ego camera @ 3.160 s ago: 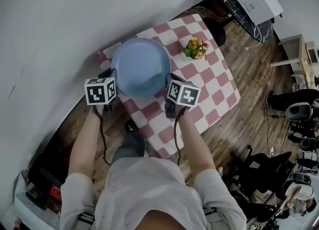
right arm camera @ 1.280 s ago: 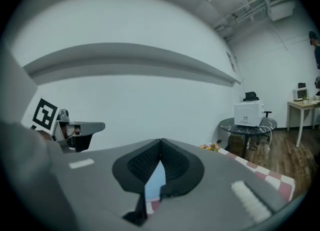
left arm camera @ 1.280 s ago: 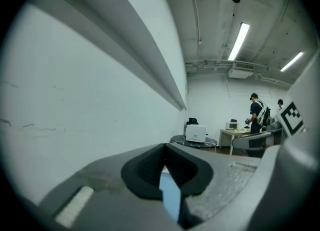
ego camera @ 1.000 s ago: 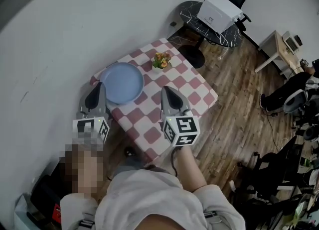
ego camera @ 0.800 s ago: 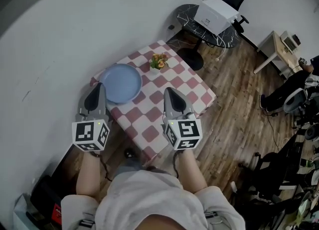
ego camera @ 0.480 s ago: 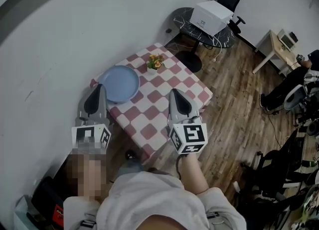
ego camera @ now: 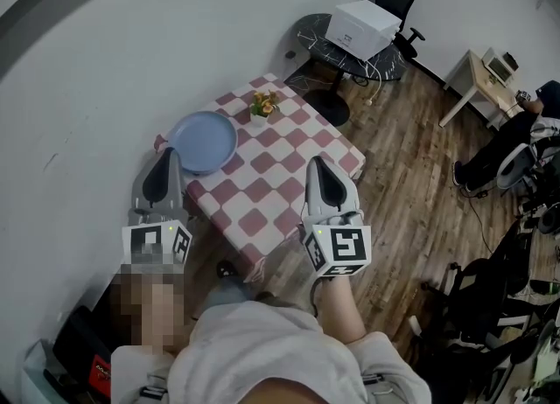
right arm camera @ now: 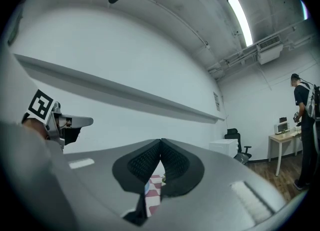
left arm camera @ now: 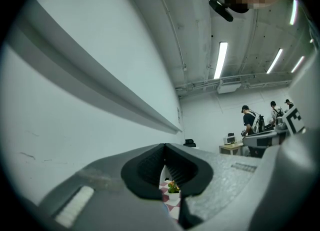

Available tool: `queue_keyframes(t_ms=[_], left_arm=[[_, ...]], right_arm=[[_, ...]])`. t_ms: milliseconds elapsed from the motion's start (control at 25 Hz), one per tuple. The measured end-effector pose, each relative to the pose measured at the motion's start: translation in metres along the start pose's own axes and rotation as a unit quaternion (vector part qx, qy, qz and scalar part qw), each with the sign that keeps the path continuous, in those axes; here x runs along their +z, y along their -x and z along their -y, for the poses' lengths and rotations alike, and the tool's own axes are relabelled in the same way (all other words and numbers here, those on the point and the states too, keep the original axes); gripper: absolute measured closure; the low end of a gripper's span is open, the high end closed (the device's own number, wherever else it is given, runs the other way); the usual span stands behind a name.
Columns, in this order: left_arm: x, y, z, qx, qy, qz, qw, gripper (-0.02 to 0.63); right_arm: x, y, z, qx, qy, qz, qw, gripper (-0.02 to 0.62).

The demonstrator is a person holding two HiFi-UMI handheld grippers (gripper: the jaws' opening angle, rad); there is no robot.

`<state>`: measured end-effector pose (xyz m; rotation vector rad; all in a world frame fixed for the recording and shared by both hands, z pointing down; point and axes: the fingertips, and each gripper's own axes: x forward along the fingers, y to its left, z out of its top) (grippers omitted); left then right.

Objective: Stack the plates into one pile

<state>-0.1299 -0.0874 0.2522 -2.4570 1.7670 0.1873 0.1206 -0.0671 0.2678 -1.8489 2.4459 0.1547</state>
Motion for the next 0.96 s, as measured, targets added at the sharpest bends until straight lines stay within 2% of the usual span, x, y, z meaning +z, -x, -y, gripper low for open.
queue_keyframes(t_ms=[360, 960], left_arm=[[0.008, 0.007, 0.020, -0.015, 0.008, 0.008, 0.9998, 0.600], [0.008, 0.015, 0.031, -0.018, 0.010, 0.004, 0.9998, 0.600]], right_arm=[[0.005, 0.024, 0.013, -0.020, 0.003, 0.005, 1.000, 0.594], [0.005, 0.039, 0.014, -0.026, -0.001, 0.004, 1.000, 0.594]])
